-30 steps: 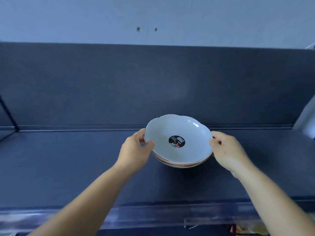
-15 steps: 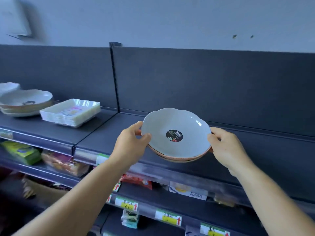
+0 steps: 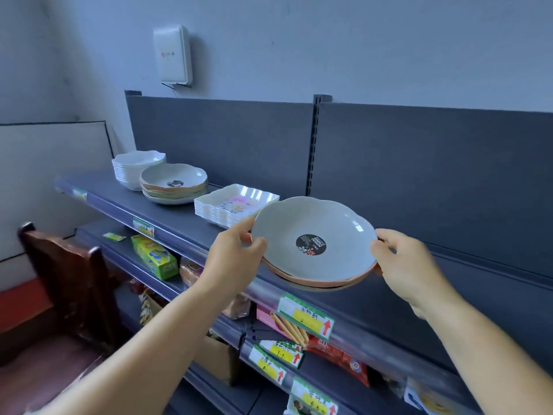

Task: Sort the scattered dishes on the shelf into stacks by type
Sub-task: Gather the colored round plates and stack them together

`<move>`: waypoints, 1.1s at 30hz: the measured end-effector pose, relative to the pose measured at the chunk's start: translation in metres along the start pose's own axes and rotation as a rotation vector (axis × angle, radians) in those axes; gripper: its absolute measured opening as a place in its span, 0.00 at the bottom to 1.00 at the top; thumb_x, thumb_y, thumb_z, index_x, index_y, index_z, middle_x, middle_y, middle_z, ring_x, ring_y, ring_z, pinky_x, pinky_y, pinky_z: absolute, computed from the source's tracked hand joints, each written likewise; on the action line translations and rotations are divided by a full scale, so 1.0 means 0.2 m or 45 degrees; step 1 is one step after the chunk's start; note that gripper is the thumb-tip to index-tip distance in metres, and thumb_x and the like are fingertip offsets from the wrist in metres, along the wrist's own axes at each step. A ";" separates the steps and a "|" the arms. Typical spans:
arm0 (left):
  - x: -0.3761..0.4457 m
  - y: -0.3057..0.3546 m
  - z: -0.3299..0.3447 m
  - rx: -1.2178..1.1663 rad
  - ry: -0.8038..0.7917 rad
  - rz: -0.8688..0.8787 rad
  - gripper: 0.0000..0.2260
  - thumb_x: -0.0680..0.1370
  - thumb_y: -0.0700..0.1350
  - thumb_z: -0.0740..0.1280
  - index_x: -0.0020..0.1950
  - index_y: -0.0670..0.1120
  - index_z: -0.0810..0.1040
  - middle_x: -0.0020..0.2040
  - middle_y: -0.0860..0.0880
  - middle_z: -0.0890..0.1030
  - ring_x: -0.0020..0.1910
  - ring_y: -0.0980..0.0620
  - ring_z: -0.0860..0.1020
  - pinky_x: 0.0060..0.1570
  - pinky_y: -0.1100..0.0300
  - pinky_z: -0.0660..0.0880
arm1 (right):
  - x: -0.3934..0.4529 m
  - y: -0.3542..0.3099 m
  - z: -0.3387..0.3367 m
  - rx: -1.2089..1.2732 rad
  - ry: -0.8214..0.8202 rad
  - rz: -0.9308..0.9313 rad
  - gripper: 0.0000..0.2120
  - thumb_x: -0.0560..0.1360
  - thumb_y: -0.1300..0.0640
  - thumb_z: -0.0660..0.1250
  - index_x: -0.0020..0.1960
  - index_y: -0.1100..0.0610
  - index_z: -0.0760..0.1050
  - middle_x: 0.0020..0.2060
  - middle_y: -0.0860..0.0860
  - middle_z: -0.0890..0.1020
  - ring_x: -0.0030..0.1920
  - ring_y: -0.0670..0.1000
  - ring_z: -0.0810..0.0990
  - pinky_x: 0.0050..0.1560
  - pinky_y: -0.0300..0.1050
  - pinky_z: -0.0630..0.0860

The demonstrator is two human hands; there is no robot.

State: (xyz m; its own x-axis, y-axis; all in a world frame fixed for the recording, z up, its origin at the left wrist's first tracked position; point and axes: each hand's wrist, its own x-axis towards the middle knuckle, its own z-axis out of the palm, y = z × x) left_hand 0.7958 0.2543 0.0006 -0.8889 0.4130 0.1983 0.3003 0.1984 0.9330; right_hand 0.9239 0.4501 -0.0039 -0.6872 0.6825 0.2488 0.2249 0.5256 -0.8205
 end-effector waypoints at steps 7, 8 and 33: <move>0.40 -0.13 -0.23 -0.008 0.168 -0.052 0.16 0.78 0.42 0.62 0.60 0.58 0.77 0.45 0.46 0.80 0.38 0.49 0.75 0.39 0.57 0.73 | 0.35 -0.20 0.35 0.014 -0.074 -0.115 0.11 0.79 0.58 0.57 0.52 0.55 0.78 0.48 0.56 0.83 0.48 0.63 0.78 0.44 0.52 0.75; 0.46 -0.15 -0.27 0.002 0.175 -0.057 0.17 0.77 0.42 0.62 0.62 0.56 0.77 0.48 0.45 0.81 0.38 0.49 0.76 0.38 0.58 0.73 | 0.41 -0.22 0.40 0.017 -0.090 -0.124 0.11 0.79 0.57 0.57 0.52 0.54 0.77 0.48 0.57 0.82 0.48 0.63 0.79 0.43 0.50 0.73; 1.80 -0.67 -1.37 0.233 0.281 0.021 0.16 0.78 0.44 0.57 0.63 0.47 0.77 0.34 0.54 0.72 0.37 0.49 0.76 0.29 0.64 0.63 | 1.27 -0.94 1.85 -0.058 -0.180 -0.071 0.08 0.74 0.57 0.58 0.43 0.63 0.70 0.34 0.53 0.72 0.35 0.54 0.70 0.37 0.47 0.67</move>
State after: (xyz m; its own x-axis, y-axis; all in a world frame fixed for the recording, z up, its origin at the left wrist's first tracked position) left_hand 0.3405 0.1320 0.0293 -0.9312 0.2176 0.2923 0.3548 0.3585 0.8635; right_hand 0.4516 0.3369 0.0245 -0.7890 0.5754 0.2157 0.2126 0.5850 -0.7827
